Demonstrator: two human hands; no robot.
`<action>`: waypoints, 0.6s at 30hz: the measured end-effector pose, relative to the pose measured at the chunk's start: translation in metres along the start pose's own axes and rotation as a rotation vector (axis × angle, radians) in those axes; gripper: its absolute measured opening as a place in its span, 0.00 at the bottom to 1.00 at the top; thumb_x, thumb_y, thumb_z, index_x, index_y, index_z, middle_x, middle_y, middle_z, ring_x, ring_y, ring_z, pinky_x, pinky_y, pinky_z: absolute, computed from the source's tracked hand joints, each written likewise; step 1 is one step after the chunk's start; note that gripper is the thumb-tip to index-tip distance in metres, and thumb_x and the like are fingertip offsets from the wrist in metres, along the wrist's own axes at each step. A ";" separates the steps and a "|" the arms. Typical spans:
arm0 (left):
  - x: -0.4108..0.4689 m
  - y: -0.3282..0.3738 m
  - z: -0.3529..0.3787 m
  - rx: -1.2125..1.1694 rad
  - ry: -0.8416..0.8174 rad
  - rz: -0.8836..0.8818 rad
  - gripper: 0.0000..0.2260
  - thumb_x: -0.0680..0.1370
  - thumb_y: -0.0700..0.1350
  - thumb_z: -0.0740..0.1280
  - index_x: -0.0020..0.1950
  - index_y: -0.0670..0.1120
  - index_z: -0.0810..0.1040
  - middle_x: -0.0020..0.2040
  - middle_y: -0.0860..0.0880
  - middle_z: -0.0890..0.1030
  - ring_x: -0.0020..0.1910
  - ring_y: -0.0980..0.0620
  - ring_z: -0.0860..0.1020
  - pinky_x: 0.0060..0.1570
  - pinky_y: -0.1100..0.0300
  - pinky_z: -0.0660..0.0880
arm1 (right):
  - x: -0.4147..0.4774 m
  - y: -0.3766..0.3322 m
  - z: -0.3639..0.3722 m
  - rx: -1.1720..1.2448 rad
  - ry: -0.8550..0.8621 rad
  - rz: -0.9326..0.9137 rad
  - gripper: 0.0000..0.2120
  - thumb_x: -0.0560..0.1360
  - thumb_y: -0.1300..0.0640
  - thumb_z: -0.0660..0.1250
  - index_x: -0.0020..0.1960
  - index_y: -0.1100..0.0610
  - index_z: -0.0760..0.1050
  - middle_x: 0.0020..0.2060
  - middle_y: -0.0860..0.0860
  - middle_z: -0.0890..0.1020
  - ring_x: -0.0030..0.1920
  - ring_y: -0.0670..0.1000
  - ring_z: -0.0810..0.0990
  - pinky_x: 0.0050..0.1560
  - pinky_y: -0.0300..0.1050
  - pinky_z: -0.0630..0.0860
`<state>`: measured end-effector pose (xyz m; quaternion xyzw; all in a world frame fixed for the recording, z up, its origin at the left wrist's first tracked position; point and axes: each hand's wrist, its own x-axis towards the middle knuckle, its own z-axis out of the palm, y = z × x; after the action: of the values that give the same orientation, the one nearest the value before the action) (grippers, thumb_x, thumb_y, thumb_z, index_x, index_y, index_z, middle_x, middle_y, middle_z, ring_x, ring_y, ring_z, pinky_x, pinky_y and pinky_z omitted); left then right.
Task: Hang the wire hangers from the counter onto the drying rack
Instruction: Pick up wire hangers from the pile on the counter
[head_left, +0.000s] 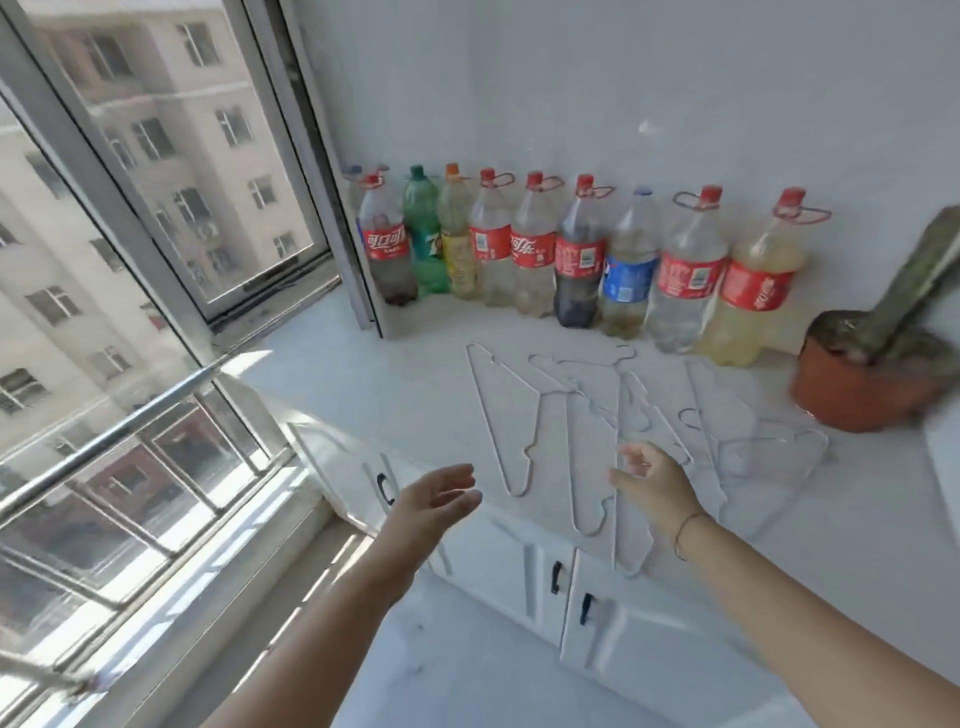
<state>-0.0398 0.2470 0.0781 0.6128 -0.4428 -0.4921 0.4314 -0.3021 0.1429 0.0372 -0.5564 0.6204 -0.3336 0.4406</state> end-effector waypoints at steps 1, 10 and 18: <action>0.010 0.001 0.014 0.004 -0.016 0.002 0.16 0.74 0.42 0.70 0.61 0.48 0.77 0.56 0.51 0.81 0.56 0.59 0.78 0.47 0.73 0.73 | 0.006 0.010 -0.011 0.004 0.021 0.031 0.19 0.71 0.60 0.70 0.60 0.60 0.73 0.59 0.56 0.76 0.61 0.53 0.74 0.54 0.41 0.67; 0.094 0.000 0.126 0.045 -0.198 -0.062 0.14 0.75 0.44 0.70 0.60 0.50 0.77 0.55 0.54 0.81 0.55 0.61 0.77 0.41 0.78 0.71 | 0.059 0.077 -0.106 0.008 0.254 0.232 0.16 0.70 0.61 0.70 0.57 0.61 0.75 0.52 0.56 0.78 0.52 0.54 0.76 0.56 0.46 0.70; 0.156 -0.008 0.189 0.080 -0.348 -0.145 0.14 0.75 0.43 0.69 0.60 0.46 0.78 0.53 0.50 0.82 0.49 0.61 0.78 0.40 0.78 0.71 | 0.111 0.107 -0.122 -0.011 0.363 0.377 0.14 0.69 0.60 0.70 0.54 0.62 0.77 0.46 0.54 0.78 0.49 0.53 0.76 0.53 0.46 0.72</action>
<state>-0.2059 0.0800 0.0086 0.5655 -0.4846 -0.6026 0.2870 -0.4556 0.0411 -0.0317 -0.3645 0.7837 -0.3366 0.3737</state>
